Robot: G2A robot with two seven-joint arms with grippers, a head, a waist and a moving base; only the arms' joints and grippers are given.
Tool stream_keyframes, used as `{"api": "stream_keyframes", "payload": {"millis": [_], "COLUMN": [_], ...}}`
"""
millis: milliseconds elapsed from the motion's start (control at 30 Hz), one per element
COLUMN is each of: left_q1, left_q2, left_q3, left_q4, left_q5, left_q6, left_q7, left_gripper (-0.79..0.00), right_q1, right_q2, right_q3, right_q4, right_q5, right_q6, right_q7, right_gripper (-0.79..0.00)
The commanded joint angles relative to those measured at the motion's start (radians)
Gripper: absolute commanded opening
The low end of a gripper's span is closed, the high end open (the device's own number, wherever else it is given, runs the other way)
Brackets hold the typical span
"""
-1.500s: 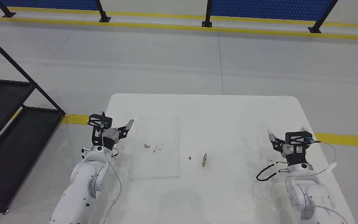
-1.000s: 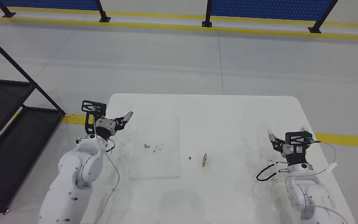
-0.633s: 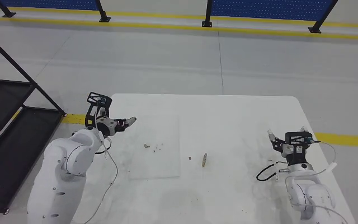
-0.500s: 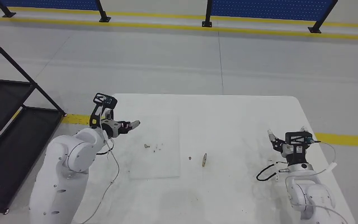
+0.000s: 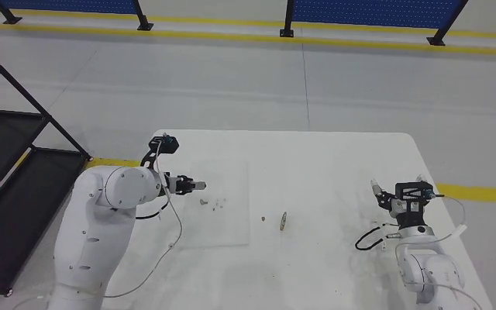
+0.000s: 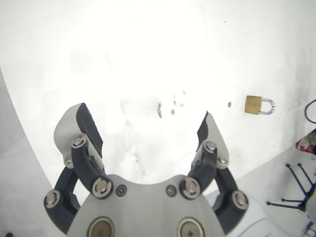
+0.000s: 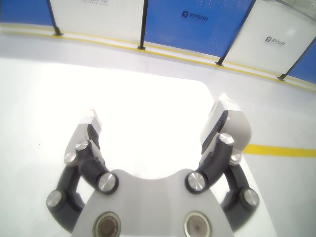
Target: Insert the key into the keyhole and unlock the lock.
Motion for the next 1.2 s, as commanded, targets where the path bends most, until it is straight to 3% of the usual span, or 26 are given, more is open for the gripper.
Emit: {"api": "stream_keyframes", "payload": {"millis": [0,267,533,667,733,767,800,833,1167], "left_q1": [-0.004,0.002,0.022,0.038,0.043,0.046,0.048,0.051,0.070], "left_q2": [0.000,0.002,0.022,0.035,0.043,0.046,0.049,0.052,0.080], "left_q3": [0.012,0.028,0.046,0.053,0.057,0.060,0.062,0.066,0.094], "left_q4": [0.025,0.103,0.093,0.089,0.085,0.084,0.082,0.077,0.033], "left_q5": [-0.024,-0.147,-0.221,-0.224,-0.221,-0.225,-0.229,-0.223,-0.139], "left_q6": [0.045,0.076,0.102,0.113,0.118,0.120,0.124,0.124,0.131], "left_q7": [0.003,0.034,0.060,0.071,0.076,0.078,0.081,0.081,0.089], "left_gripper": [0.000,0.000,0.000,-0.117,-0.240,-0.262,-0.394,-0.422,-0.459], "right_q1": [0.000,0.000,0.000,0.000,0.000,0.000,0.000,0.000,0.000], "right_q2": [0.000,0.000,0.000,0.000,0.000,0.000,0.000,0.000,0.000], "right_q3": [0.000,0.000,0.000,0.000,0.000,0.000,0.000,0.000,0.000], "right_q4": [0.000,0.000,0.000,0.000,0.000,0.000,0.000,0.000,0.000], "right_q5": [0.000,0.000,0.000,0.000,0.000,0.000,0.000,0.000,0.000], "right_q6": [0.000,0.000,0.000,0.000,0.000,0.000,0.000,0.000,0.000], "right_q7": [0.000,0.000,0.000,0.000,0.000,0.000,0.000,0.000,0.000], "right_gripper": [0.000,0.000,0.000,0.000,0.000,0.000,0.000,0.000,0.000]}}
